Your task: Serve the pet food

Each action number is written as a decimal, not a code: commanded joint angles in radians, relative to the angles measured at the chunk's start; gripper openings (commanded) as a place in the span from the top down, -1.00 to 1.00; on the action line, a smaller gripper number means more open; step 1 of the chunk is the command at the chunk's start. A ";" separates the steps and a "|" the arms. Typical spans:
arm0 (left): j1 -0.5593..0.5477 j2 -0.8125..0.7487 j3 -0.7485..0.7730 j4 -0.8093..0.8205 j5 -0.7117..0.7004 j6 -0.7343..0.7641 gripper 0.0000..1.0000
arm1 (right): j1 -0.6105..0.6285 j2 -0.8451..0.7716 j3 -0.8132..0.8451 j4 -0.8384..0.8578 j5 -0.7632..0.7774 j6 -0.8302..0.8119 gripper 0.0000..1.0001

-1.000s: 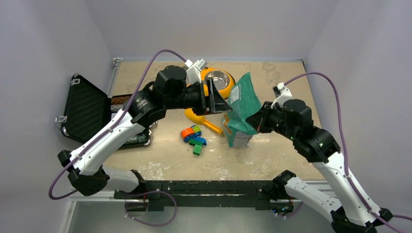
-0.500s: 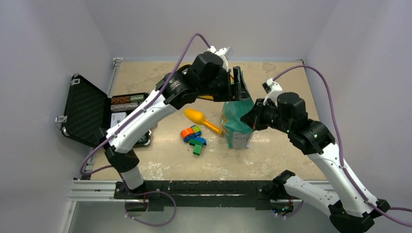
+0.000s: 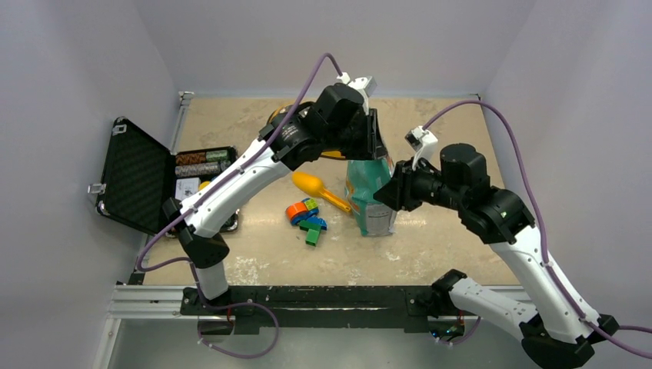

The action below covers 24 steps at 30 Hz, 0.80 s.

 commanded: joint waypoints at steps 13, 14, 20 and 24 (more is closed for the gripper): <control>0.071 -0.057 0.006 0.021 0.322 0.123 1.00 | -0.052 0.021 0.273 -0.175 0.083 0.015 0.25; 0.078 -0.079 -0.023 0.050 0.350 0.127 1.00 | -0.069 0.017 0.271 -0.172 0.080 0.031 0.21; 0.148 -0.239 -0.346 0.584 0.568 -0.025 1.00 | -0.156 0.092 0.289 -0.155 -0.015 0.046 0.20; 0.179 -0.267 -0.446 0.778 0.591 -0.158 1.00 | -0.136 0.190 0.323 -0.163 -0.104 0.008 0.32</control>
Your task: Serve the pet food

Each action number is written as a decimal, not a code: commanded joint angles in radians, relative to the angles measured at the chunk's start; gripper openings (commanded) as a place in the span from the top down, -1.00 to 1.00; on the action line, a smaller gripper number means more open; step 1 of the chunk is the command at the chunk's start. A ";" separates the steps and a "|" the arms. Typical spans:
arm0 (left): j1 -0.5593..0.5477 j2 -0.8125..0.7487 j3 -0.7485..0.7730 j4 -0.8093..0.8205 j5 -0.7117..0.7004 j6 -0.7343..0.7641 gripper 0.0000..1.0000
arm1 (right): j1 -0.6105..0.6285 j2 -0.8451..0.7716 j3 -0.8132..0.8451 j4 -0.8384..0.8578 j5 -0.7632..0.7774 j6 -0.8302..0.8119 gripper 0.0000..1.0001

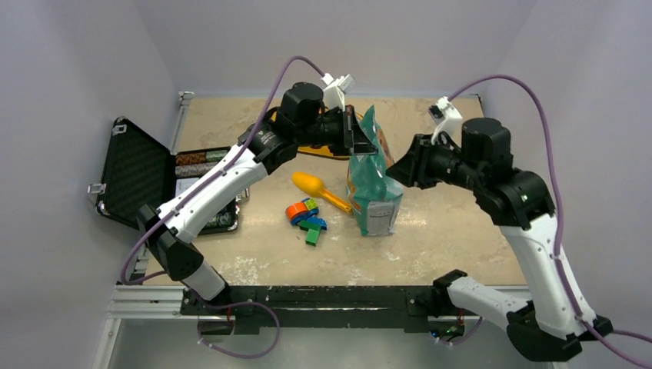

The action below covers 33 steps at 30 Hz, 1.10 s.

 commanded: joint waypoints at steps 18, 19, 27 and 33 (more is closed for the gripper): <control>0.014 0.061 0.323 -0.263 -0.113 0.109 0.39 | 0.138 0.123 -0.015 0.072 -0.043 -0.006 1.00; 0.014 0.066 0.331 -0.272 -0.119 0.112 0.39 | 0.138 0.125 -0.008 0.069 -0.039 -0.011 1.00; 0.011 0.089 0.366 -0.349 -0.166 0.110 0.39 | 0.137 0.126 0.006 0.068 -0.029 -0.013 1.00; 0.011 0.105 0.370 -0.352 -0.189 0.118 0.52 | 0.138 0.127 0.010 0.068 -0.022 -0.020 1.00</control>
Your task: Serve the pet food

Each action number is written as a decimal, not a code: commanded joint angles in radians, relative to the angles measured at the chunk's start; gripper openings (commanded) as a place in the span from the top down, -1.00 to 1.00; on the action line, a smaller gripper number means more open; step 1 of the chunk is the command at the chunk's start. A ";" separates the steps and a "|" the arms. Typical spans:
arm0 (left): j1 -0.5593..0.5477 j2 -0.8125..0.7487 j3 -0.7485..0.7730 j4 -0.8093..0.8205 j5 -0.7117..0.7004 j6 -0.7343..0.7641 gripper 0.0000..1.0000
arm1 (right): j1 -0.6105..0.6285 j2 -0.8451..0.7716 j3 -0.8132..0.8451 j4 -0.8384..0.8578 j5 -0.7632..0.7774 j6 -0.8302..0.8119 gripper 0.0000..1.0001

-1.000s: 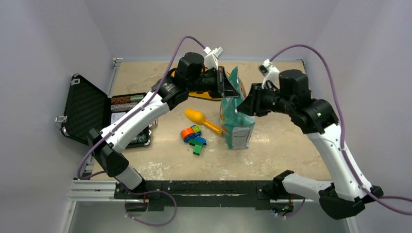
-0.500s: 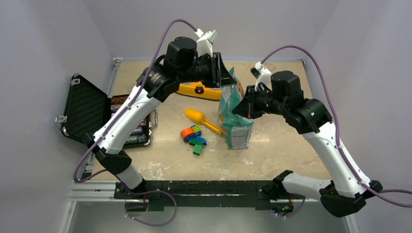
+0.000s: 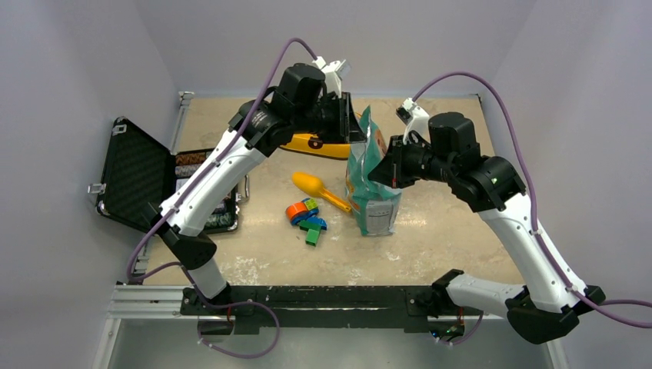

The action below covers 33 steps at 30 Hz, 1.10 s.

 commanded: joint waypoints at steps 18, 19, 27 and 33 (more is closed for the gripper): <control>-0.009 0.051 -0.006 0.110 0.141 -0.054 0.81 | 0.002 0.020 0.101 -0.063 0.182 0.061 0.97; -0.008 0.051 -0.018 0.132 0.177 -0.064 0.91 | -0.005 0.030 0.131 -0.088 0.231 0.082 0.93; -0.005 0.042 -0.058 0.152 0.170 -0.099 1.00 | -0.087 0.131 0.327 -0.166 0.321 0.131 0.53; -0.005 0.038 -0.106 0.213 0.196 -0.162 1.00 | -0.086 0.211 0.434 -0.170 0.345 0.125 0.51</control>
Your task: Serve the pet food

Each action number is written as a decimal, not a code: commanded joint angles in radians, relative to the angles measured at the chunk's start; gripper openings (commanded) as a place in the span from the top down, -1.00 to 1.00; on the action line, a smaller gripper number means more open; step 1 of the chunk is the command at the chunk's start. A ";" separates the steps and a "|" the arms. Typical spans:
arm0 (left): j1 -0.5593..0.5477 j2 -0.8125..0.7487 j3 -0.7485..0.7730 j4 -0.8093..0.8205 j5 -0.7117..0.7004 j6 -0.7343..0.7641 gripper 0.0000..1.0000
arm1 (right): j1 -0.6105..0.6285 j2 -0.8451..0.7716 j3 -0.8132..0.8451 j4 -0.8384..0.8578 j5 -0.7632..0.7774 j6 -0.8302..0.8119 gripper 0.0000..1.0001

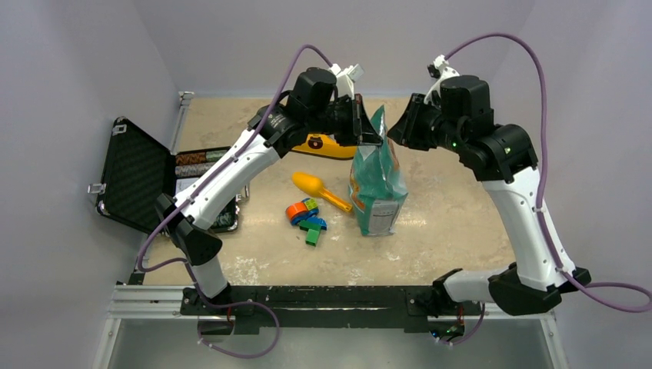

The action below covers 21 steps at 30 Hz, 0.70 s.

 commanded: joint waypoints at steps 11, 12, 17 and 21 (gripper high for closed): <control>-0.001 -0.011 -0.006 0.008 0.041 -0.045 1.00 | 0.026 0.104 0.089 -0.002 0.057 0.016 0.52; -0.001 -0.010 -0.003 0.005 0.039 -0.043 1.00 | 0.037 0.108 0.092 -0.004 0.075 0.016 0.52; -0.002 -0.007 0.030 -0.050 -0.019 -0.028 1.00 | 0.069 0.162 0.159 -0.165 0.234 0.050 0.75; -0.002 -0.012 0.048 -0.165 -0.131 -0.001 1.00 | 0.114 0.134 0.116 -0.194 0.348 0.044 1.00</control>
